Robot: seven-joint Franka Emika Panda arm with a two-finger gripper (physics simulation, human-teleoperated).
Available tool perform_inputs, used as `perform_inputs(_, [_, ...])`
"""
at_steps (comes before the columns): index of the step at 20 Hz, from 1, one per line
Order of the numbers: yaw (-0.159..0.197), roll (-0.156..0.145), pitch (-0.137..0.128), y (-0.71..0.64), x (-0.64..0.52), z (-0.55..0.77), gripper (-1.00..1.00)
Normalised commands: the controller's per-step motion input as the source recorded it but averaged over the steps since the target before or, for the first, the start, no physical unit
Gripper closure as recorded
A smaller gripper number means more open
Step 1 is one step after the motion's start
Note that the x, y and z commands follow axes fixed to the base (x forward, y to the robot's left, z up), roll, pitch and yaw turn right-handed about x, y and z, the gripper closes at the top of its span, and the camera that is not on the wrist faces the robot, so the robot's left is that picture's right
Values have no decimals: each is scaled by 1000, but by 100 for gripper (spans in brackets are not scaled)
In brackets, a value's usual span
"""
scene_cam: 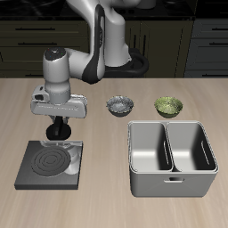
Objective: Turn on the flat stove
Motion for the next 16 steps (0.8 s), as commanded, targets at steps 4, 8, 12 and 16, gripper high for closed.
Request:
perform_inputs(4, [36, -21, -22, -328, -18, 191, 100])
perform_inputs(8, [38, -54, -54, -401, 52, 276, 100])
perform_inputs(12, [49, -95, -88, -604, 188, 290, 100])
perform_inputs(16, [36, -84, -68, -461, 113, 166, 100])
